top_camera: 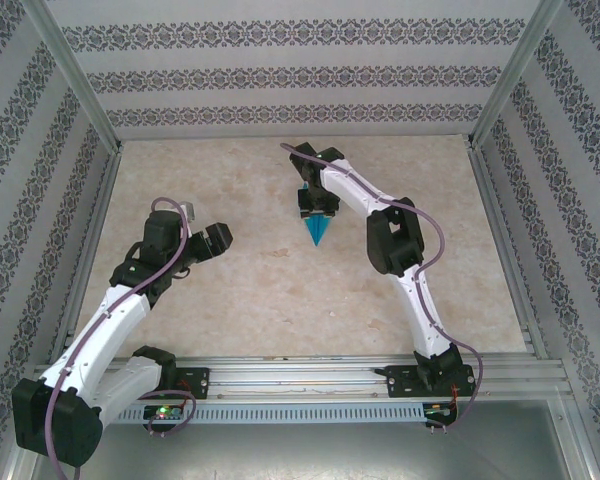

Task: Fold a paper plane with a square sheet of paper (fold left side to right side)
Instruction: Place the paper plane at the top-center of the table.

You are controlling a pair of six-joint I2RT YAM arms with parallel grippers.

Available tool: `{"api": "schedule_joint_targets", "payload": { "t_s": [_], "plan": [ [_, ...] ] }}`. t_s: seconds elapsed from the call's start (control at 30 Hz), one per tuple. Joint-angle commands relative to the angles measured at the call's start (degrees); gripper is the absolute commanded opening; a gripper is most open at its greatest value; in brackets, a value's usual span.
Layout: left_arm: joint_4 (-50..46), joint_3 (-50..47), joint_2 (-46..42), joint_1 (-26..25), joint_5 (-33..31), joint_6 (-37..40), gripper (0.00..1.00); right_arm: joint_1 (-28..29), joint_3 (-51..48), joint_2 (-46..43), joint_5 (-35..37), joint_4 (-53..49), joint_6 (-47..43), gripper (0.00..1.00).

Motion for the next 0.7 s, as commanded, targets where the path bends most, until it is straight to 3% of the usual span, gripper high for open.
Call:
{"api": "schedule_joint_targets", "payload": {
  "t_s": [0.0, 0.43, 0.67],
  "plan": [
    [-1.65, 2.04, 0.04, 1.24, 0.04, 1.26, 0.86, -0.52, -1.09, -2.65, 0.04, -0.69, -0.32, 0.44],
    [-0.08, 1.3, -1.88, 1.57, -2.56, 1.83, 0.97, 2.57, -5.49, -13.64, 6.02, -2.56, -4.15, 0.57],
    [-0.13, 0.64, -4.84, 2.04, -7.68, 3.05, 1.0, 4.19, -25.92, -32.86, 11.06, 7.09, -6.63, 0.74]
  ]
}}
